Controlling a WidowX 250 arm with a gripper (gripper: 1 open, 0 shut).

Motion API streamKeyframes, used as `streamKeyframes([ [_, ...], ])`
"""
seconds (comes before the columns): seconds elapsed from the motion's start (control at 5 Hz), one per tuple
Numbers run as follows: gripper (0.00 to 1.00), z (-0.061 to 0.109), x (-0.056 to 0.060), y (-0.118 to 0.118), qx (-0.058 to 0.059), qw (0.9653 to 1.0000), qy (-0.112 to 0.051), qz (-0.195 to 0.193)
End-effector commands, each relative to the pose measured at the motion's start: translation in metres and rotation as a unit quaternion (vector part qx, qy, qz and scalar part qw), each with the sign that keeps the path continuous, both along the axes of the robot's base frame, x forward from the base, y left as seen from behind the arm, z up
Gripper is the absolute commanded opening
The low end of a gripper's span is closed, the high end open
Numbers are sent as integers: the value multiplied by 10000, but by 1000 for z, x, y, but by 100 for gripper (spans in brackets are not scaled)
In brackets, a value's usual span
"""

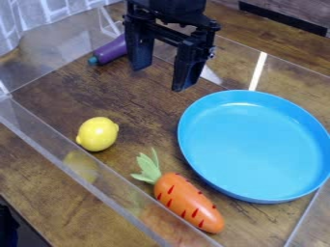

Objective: Move the carrot to the right side

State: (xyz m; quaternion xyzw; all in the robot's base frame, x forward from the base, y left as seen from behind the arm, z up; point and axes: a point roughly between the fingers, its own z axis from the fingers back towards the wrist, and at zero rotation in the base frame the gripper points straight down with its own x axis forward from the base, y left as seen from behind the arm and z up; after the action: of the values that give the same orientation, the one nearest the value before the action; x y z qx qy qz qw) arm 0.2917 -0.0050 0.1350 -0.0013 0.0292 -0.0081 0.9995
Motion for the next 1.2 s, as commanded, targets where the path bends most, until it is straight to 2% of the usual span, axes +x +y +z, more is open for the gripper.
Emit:
streamKeyframes([
  [0.0, 100, -6, -1, -2, -12, 10000, 70, -12],
  [0.6, 100, -26, -9, -12, -61, 9997, 240, -66],
  [0.8, 100, -33, -16, -21, -115, 9997, 222, 12],
  [1.0, 100, -43, -27, -34, -172, 9997, 100, 165],
])
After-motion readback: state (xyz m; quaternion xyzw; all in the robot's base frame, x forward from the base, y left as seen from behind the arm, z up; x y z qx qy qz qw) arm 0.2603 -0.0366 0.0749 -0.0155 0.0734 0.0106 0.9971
